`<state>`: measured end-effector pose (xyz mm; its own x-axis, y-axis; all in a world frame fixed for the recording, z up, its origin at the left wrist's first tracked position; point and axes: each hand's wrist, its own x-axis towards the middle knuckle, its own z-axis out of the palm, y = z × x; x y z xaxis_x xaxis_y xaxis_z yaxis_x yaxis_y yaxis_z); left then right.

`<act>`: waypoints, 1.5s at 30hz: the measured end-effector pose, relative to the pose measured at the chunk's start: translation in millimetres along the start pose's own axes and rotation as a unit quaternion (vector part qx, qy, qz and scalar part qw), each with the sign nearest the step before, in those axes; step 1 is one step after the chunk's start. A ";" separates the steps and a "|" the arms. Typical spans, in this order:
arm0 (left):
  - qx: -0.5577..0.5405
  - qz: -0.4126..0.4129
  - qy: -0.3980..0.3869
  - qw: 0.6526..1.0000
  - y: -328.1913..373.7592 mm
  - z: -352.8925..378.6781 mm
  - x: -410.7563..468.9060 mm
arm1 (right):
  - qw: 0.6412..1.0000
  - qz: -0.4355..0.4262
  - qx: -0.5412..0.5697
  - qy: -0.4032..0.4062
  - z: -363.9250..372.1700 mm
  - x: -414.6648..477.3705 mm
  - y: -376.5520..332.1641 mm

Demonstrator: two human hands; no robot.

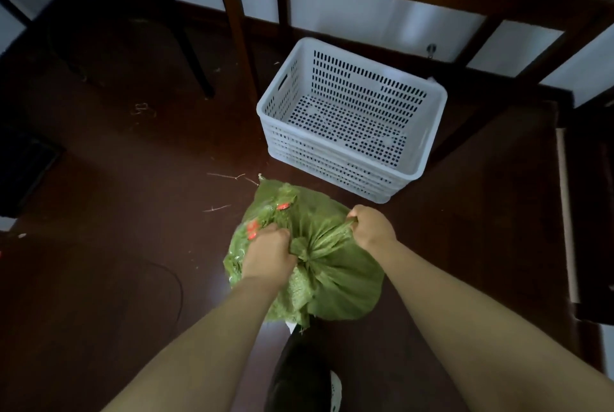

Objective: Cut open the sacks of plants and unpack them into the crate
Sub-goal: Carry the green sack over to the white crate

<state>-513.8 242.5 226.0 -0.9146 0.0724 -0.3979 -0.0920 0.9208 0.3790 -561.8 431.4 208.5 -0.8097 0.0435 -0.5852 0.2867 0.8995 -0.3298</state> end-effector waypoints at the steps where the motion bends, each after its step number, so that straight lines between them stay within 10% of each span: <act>1: -0.001 0.003 -0.014 1.000 3.5 3.6 15.6 | 1.000 0.004 -0.003 -0.010 -3.3 15.6 2.4; 11: 0.020 -0.002 -0.091 0.996 31.2 57.8 153.0 | 0.998 0.015 0.006 -0.055 -4.4 163.8 44.1; 28: -0.051 0.041 0.062 0.996 106.0 117.6 326.2 | 0.945 -0.138 0.295 -0.007 48.5 279.2 138.8; 37: -0.095 0.080 0.049 0.991 127.2 117.3 390.1 | 0.955 -0.095 0.205 0.194 18.9 344.2 123.0; 42: 0.015 0.095 -0.082 0.992 150.6 94.7 442.9 | 0.957 -0.130 0.230 -0.122 -52.9 385.4 128.4; 45: 0.106 0.113 -0.119 0.981 171.7 64.5 460.5 | 0.963 -0.159 0.207 -0.073 -116.7 392.8 118.4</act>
<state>-925.3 458.7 54.0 -0.7826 0.3469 -0.5169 0.2090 0.9285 0.3068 -905.6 605.7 26.0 -0.8177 -0.2942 -0.4948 0.2409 0.6057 -0.7583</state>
